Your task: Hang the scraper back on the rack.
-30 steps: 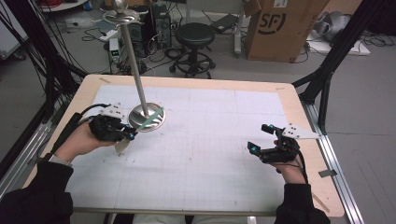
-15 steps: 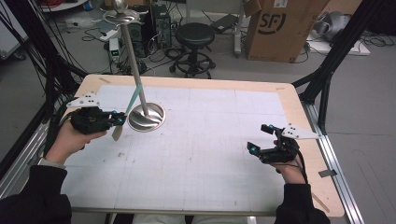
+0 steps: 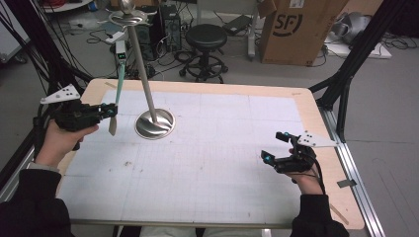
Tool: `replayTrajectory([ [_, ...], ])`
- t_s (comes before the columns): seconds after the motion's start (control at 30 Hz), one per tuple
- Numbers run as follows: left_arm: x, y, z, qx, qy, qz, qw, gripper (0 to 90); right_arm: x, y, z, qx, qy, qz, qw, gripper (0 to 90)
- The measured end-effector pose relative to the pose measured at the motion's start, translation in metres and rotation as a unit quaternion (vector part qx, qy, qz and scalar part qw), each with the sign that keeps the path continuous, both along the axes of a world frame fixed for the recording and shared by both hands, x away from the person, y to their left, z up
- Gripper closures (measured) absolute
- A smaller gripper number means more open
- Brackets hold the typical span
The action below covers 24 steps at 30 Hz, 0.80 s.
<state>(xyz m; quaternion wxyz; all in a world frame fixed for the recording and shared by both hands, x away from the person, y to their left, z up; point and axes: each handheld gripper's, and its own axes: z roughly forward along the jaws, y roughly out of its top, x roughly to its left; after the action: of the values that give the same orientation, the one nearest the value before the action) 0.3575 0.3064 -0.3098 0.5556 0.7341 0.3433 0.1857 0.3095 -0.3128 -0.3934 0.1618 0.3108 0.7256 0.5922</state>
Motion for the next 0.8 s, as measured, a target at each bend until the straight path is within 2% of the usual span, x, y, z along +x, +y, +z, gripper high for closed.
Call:
replayTrajectory([
  [0.1, 0.000, 0.003, 0.014, -0.013, -0.013, 0.000, 0.9998, 80.2, 0.001, 0.000, 0.000, 0.001, -0.001, 0.000, 1.0000, 0.2],
  [0.23, -0.003, 0.002, 0.032, -0.006, -0.030, 0.004, 0.9995, 80.2, 0.000, 0.000, 0.000, 0.001, 0.001, 0.000, 1.0000, 0.2],
  [0.43, -0.001, 0.008, 0.055, -0.018, -0.043, 0.010, 0.9988, 80.2, 0.000, 0.000, 0.000, 0.001, 0.000, 0.001, 1.0000, 0.2],
  [0.7, 0.006, 0.015, 0.066, -0.037, -0.054, 0.024, 0.9975, 80.2, 0.000, -0.001, 0.000, 0.003, -0.001, -0.001, 1.0000, 0.2],
  [0.8, 0.008, 0.015, 0.069, -0.035, -0.057, 0.026, 0.9974, 80.2, 0.000, -0.002, 0.000, 0.005, 0.002, -0.001, 1.0000, 0.2],
])
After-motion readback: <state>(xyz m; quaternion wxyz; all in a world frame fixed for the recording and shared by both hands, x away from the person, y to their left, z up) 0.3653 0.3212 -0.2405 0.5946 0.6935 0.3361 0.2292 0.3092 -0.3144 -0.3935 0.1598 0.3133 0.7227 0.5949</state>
